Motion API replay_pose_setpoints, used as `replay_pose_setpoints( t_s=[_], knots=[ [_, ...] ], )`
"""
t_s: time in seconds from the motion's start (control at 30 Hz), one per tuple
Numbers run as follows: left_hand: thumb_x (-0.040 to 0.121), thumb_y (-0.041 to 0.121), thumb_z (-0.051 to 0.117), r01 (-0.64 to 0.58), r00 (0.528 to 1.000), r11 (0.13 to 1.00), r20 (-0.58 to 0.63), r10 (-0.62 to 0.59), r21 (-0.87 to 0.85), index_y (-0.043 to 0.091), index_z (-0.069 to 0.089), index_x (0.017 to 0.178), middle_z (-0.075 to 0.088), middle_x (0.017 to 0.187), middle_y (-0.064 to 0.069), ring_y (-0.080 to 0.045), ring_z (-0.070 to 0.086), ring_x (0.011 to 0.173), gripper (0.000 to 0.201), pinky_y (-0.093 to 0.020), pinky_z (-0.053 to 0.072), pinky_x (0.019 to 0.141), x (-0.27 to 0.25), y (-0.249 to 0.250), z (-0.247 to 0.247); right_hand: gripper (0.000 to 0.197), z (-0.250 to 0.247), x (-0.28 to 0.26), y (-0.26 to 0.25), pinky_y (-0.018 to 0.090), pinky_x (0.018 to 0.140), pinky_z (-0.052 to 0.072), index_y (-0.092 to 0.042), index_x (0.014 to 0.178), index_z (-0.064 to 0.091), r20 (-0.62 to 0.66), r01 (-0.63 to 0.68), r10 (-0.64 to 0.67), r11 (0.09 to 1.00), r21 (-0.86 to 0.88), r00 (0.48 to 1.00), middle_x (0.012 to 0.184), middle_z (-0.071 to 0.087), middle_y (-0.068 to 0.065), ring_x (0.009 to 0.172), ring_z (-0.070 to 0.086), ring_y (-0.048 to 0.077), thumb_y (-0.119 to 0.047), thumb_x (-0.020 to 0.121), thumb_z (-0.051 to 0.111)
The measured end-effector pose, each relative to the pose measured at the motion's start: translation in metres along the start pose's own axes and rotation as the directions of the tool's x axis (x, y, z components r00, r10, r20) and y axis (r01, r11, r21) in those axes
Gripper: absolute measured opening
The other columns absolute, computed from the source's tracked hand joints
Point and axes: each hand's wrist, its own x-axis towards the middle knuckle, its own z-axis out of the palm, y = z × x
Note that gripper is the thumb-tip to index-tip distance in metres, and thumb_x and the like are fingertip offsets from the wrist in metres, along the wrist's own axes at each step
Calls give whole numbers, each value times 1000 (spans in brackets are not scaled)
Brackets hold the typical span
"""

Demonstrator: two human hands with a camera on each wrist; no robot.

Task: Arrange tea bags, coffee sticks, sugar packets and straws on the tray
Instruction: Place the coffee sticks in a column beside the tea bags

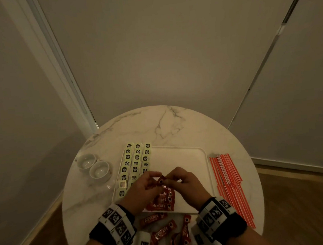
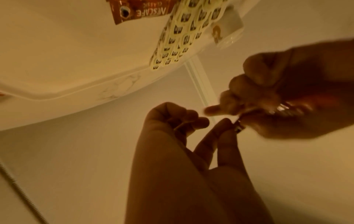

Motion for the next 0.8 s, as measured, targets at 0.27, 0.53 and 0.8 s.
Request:
replay_pose_setpoints(
  t_s=[0.27,0.53,0.8],
  knots=[
    [83,11,70,-102,988,983,-102,118,153,18,74,80,74,74,-3,-14,69,67,8,-20,53,61,-15,9,14,6,-4,-15,-6,22,68,51,-14,83,70,4,7,-7,999,33,1000,81,70,4,73,63,9,-16,88,67],
    [84,1,65,-44,998,992,-45,39,-119,2,70,89,70,74,-18,-25,66,62,8,-33,57,64,-16,17,7,19,-19,-13,-16,25,56,43,-5,76,67,-43,-45,64,937,346,997,62,60,9,54,51,16,-9,92,59],
    [85,5,64,-90,987,988,-142,72,-129,2,70,86,67,70,-16,-22,59,55,7,-32,55,58,-15,22,6,16,-29,-12,-23,23,51,42,-1,101,64,91,-80,59,967,244,994,69,67,10,57,60,16,-12,90,64]
  ],
)
